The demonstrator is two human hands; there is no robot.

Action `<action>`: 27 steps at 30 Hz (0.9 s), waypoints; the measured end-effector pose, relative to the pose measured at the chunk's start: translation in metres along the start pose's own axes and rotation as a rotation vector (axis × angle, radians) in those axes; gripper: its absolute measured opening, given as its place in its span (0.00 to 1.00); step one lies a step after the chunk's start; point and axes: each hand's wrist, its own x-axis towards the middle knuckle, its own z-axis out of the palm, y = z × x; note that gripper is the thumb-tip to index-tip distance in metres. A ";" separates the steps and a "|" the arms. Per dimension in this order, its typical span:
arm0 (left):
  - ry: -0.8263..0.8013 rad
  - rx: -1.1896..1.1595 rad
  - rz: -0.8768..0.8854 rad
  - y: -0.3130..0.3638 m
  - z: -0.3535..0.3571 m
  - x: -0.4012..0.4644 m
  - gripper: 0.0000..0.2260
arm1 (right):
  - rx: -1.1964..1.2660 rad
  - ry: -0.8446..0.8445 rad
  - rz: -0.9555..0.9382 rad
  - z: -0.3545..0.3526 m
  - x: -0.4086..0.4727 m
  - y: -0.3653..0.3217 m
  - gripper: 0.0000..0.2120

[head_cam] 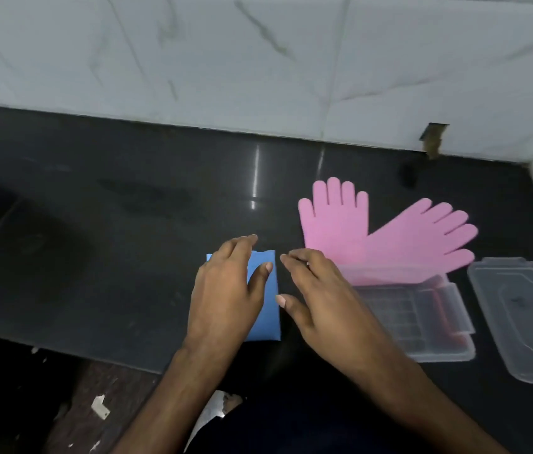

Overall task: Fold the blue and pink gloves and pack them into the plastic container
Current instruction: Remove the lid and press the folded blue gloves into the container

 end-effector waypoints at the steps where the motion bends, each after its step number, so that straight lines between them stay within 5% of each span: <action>1: -0.002 0.004 -0.011 -0.011 -0.006 0.001 0.22 | -0.020 -0.015 -0.001 0.008 0.007 -0.008 0.27; 9: -0.120 0.029 -0.051 -0.078 -0.027 0.010 0.26 | -0.059 -0.157 0.127 0.061 0.046 -0.045 0.33; 19: -0.386 0.007 -0.251 -0.120 0.002 0.028 0.28 | 0.130 -0.299 0.593 0.093 0.054 -0.047 0.49; 27: -0.456 -0.177 -0.283 -0.132 0.018 0.068 0.27 | 0.463 -0.060 0.730 0.096 0.067 -0.030 0.43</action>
